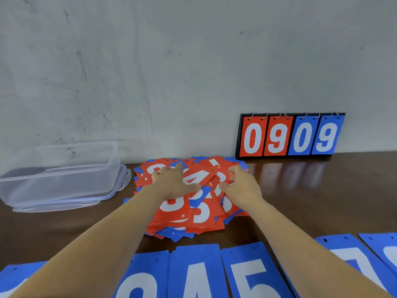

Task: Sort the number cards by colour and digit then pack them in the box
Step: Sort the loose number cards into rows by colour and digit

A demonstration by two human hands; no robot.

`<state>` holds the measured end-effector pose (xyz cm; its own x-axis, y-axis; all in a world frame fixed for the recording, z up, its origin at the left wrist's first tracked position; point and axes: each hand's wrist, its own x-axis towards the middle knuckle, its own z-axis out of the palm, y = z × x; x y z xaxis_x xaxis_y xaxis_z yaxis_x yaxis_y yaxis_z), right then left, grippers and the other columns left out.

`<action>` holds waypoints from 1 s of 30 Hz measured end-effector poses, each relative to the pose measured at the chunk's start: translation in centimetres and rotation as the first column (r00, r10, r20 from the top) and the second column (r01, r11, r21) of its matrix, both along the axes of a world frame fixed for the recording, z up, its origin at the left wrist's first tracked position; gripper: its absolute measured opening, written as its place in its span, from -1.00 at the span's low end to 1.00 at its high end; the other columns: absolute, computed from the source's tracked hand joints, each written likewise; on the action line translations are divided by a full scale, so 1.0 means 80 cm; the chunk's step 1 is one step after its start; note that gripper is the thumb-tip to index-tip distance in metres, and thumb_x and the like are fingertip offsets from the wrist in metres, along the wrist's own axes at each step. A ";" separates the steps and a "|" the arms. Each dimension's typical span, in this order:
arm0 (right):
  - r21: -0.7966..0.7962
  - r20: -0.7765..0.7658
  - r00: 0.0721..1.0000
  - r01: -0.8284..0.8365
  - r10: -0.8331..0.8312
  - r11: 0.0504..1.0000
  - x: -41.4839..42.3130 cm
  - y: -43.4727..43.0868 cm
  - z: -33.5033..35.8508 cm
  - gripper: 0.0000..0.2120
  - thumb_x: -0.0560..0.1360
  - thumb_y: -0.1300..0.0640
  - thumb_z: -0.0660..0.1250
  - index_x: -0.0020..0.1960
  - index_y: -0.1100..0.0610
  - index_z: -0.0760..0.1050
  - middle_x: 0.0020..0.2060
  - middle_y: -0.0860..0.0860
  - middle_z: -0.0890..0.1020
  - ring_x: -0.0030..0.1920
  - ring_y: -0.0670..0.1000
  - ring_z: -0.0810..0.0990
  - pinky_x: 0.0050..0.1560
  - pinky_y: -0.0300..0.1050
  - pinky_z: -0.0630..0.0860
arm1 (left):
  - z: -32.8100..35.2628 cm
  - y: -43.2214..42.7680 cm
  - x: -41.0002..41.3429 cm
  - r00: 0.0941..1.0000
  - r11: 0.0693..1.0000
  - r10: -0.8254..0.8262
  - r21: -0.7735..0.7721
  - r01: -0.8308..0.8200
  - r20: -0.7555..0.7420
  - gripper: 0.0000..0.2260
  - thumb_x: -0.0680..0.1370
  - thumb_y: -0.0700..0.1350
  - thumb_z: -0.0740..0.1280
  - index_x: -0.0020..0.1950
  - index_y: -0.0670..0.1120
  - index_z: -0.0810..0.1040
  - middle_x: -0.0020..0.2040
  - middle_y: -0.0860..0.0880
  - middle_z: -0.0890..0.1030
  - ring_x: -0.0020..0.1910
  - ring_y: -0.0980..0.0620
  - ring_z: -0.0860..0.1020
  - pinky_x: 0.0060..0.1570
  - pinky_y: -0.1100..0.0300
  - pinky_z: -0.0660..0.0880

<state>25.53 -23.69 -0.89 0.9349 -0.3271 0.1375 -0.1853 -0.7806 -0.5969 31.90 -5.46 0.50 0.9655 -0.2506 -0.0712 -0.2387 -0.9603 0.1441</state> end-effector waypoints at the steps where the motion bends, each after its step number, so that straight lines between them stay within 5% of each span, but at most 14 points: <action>1: 0.003 -0.009 1.000 -0.007 0.007 1.000 0.004 0.000 -0.003 -0.47 0.51 -0.05 0.36 0.41 0.04 0.29 0.28 0.00 0.50 0.25 0.03 0.48 0.15 -0.03 0.49 | -0.003 -0.003 0.004 1.000 0.999 -0.017 0.047 0.016 0.011 -0.17 0.46 0.41 0.19 0.56 -0.05 0.05 0.45 -0.11 0.34 0.46 -0.15 0.24 0.41 -0.13 0.13; 6: -0.090 -0.060 0.997 -0.060 0.055 0.994 0.006 -0.001 -0.019 -0.34 0.47 -0.12 0.40 0.45 0.01 0.20 0.37 -0.02 0.40 0.38 0.05 0.35 0.34 0.06 0.37 | -0.007 -0.009 0.002 0.983 0.975 -0.143 0.189 0.119 0.118 -0.20 0.49 0.40 0.14 0.57 -0.03 0.03 0.44 -0.10 0.34 0.45 -0.10 0.23 0.38 -0.08 0.13; 10: -0.077 -0.054 0.995 -0.092 0.088 0.993 0.001 -0.007 -0.021 -0.38 0.51 -0.05 0.38 0.46 0.02 0.19 0.37 -0.03 0.41 0.39 0.04 0.32 0.38 0.07 0.31 | -0.001 -0.008 -0.002 0.964 0.987 -0.137 0.113 0.113 0.228 -0.26 0.45 0.32 0.29 0.51 -0.01 0.18 0.32 -0.04 0.44 0.35 -0.08 0.34 0.31 -0.03 0.21; 13: -0.057 -0.044 0.994 -0.105 0.103 0.993 -0.007 -0.012 -0.019 -0.41 0.53 0.03 0.36 0.47 0.04 0.20 0.36 -0.01 0.43 0.38 0.06 0.33 0.37 0.08 0.34 | 0.003 -0.003 -0.003 0.950 0.994 -0.101 -0.018 0.112 0.295 -0.51 0.51 0.11 0.34 0.40 0.00 0.37 0.17 0.02 0.56 0.23 -0.04 0.47 0.28 0.05 0.24; 16: -0.054 -0.069 0.992 -0.112 0.108 0.992 -0.017 -0.015 -0.017 -0.45 0.54 0.07 0.33 0.47 0.03 0.21 0.36 0.00 0.43 0.37 0.07 0.34 0.35 0.07 0.38 | 0.008 0.005 -0.012 0.918 0.981 -0.037 -0.162 0.109 0.394 -0.87 0.54 0.01 0.31 0.04 0.00 0.53 -0.15 0.06 0.57 -0.04 -0.02 0.50 0.15 0.08 0.27; 18: -0.039 -0.079 0.991 -0.114 0.110 0.993 -0.023 -0.015 -0.015 -0.52 0.56 0.09 0.31 0.43 0.03 0.26 0.33 0.02 0.46 0.32 0.08 0.41 0.28 0.06 0.46 | 0.011 0.013 -0.017 0.929 0.932 0.061 -0.354 0.078 0.364 -0.93 0.53 -0.03 0.32 -0.09 0.00 0.54 -0.29 0.06 0.50 -0.18 -0.03 0.45 0.03 0.09 0.35; 21: -0.004 -0.007 0.997 -0.077 0.077 0.997 -0.033 -0.008 -0.007 -0.63 0.58 0.11 0.27 0.37 0.05 0.36 0.24 0.02 0.54 0.21 0.05 0.50 0.16 0.01 0.54 | 0.019 0.031 -0.022 0.962 0.727 0.209 -0.686 -0.032 0.176 -0.91 0.50 -0.12 0.39 -0.18 -0.11 0.58 -0.40 0.01 0.49 -0.29 -0.06 0.49 -0.30 0.19 0.37; 23: 0.006 0.033 0.996 -0.085 0.085 0.996 -0.040 0.002 -0.003 -0.64 0.58 0.10 0.28 0.36 0.07 0.39 0.19 0.00 0.57 0.16 0.00 0.52 0.13 -0.03 0.54 | 0.026 0.046 -0.030 0.961 0.621 0.262 -0.778 -0.099 0.086 -0.90 0.49 -0.17 0.41 -0.18 -0.18 0.62 -0.42 -0.02 0.49 -0.36 -0.03 0.47 -0.38 0.24 0.34; 27: 0.089 0.013 0.990 -0.143 0.142 0.986 -0.050 0.036 -0.002 -0.52 0.53 -0.05 0.34 0.39 0.07 0.36 0.20 0.00 0.56 0.21 0.03 0.52 0.17 0.01 0.52 | 0.036 0.087 -0.048 0.945 0.536 0.326 -0.818 -0.208 -0.026 -0.92 0.51 -0.17 0.40 -0.16 -0.16 0.61 -0.27 -0.11 0.62 -0.25 -0.11 0.60 -0.17 0.06 0.59; 30: 0.002 -0.053 0.989 -0.135 0.135 0.991 -0.049 0.067 0.000 -0.27 0.45 -0.31 0.30 0.46 0.08 0.27 0.34 0.03 0.46 0.34 0.10 0.41 0.26 0.09 0.45 | 0.042 0.117 -0.063 0.921 0.493 0.385 -0.829 -0.264 -0.064 -0.89 0.52 -0.18 0.40 -0.21 -0.14 0.59 -0.12 -0.18 0.67 -0.12 -0.17 0.64 -0.02 -0.04 0.60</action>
<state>21.57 -18.35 -0.88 0.9766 -0.1970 0.0868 -0.1095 -0.8016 -0.5878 26.83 3.88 3.85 0.9755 0.1925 0.1063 -0.0078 -0.4529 0.8915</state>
